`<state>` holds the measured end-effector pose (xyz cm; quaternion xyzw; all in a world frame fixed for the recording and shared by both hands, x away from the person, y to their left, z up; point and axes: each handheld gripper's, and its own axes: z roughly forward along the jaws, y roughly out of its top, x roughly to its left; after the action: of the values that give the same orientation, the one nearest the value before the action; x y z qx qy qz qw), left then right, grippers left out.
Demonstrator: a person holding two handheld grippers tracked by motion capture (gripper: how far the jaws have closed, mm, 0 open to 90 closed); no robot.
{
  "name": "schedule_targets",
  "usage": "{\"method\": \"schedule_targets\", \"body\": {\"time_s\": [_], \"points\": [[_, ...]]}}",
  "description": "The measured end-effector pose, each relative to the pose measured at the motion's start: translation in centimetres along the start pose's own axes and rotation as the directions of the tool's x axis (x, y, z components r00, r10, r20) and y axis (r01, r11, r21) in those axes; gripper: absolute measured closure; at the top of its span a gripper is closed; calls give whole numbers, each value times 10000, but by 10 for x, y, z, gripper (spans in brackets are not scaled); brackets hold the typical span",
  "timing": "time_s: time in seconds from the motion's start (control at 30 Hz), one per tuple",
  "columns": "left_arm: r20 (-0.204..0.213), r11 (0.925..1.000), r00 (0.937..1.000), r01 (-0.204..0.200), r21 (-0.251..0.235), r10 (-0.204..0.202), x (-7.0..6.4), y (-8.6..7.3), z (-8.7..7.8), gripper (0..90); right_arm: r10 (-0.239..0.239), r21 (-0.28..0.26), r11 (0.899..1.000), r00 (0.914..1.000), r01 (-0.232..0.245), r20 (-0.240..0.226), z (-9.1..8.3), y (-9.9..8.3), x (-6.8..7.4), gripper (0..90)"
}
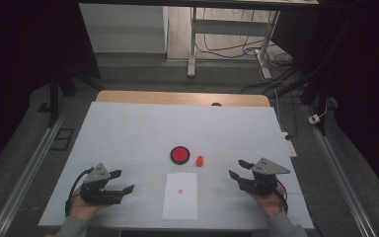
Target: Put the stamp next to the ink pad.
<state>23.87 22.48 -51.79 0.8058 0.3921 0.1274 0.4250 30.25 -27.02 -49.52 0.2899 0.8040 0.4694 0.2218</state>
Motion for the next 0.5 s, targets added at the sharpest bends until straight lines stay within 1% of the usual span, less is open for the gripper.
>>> {"method": "schedule_targets", "body": {"time_s": [0.13,0.27,0.3,0.4,0.5], "points": [[-30,10000,10000,-22,-10,22,-1,0,0,256,-146,105,9998,9998,145,122,-12,-7,-1,437],[-57,10000,10000,-28,-9,28,0,0,1,256,-116,188,9998,9997,112,208,-23,-16,-3,437],[-63,10000,10000,-45,5,45,0,0,1,256,-150,209,9997,9996,145,247,-24,-18,-4,437],[-82,10000,10000,-49,19,49,0,-1,2,257,-33,306,9995,9995,23,325,-28,-23,-6,437],[-125,10000,9999,-57,11,57,1,-1,2,257,27,323,9995,9995,-37,305,-28,-26,-10,437]]}}
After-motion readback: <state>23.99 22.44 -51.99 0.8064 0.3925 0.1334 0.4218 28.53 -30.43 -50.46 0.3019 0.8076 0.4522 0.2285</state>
